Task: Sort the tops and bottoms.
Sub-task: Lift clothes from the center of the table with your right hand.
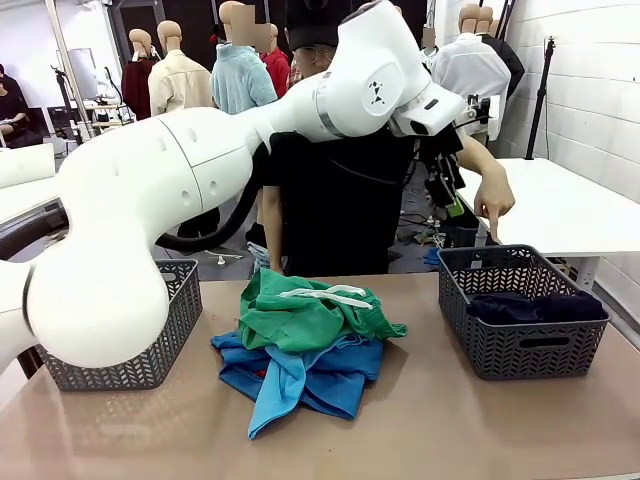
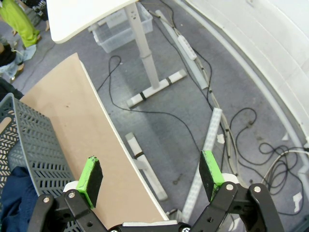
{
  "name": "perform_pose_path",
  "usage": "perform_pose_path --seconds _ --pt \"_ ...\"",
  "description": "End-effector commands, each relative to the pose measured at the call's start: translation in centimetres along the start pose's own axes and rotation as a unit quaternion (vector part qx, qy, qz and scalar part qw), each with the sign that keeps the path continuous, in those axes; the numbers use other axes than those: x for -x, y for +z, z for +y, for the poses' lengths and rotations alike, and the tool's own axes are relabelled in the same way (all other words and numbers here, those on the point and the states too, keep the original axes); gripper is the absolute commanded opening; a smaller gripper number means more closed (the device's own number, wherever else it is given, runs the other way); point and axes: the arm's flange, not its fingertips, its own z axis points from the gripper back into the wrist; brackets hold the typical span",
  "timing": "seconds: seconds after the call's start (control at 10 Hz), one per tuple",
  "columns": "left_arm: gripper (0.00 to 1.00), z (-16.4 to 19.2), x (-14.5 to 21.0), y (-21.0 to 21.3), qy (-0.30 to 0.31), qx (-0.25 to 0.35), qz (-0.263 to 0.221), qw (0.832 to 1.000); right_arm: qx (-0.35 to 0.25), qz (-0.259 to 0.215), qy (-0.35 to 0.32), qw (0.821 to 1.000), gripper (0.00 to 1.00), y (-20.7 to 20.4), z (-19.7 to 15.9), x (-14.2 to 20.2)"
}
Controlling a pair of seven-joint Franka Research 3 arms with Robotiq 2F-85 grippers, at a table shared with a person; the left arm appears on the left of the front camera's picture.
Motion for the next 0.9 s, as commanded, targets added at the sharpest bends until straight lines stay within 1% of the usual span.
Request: perform_pose_path --seconds 0.0,0.1,0.2,0.3,0.4,0.5,0.6,0.7,0.8 --pt "0.76 0.1 -0.1 0.7 0.000 -0.005 -0.001 1.000 0.002 0.003 0.002 1.000 1.00 0.1 0.1 0.0" --pt "0.76 -0.4 0.6 1.9 -0.041 0.010 0.056 0.998 0.002 0.003 0.002 1.000 1.00 0.1 0.1 0.0" --pt "0.76 -1.2 2.9 5.1 -0.032 -0.035 0.121 0.992 0.002 0.003 0.002 1.000 1.00 0.1 0.1 0.0" --pt "0.76 -3.0 7.9 12.2 0.029 -0.111 0.194 0.974 0.002 0.003 0.002 1.000 1.00 0.1 0.1 0.0" --pt "0.76 -5.4 11.3 17.4 0.078 -0.159 0.250 0.952 0.002 0.003 0.002 1.000 1.00 0.1 0.1 0.0" --pt "0.76 -8.3 14.6 21.1 0.129 -0.178 0.296 0.930 0.002 0.003 0.002 1.000 1.00 0.1 0.1 0.0" --pt "0.76 -11.7 18.0 23.7 0.188 -0.198 0.319 0.908 0.002 0.003 0.002 1.000 1.00 0.1 0.1 0.0" --pt "0.76 -16.0 21.6 25.6 0.262 -0.217 0.318 0.885 0.002 0.003 0.002 1.000 1.00 0.1 0.1 0.0" --pt "0.76 -21.4 25.7 26.3 0.348 -0.240 0.295 0.857 0.002 0.003 0.002 1.000 1.00 0.1 0.1 0.0"
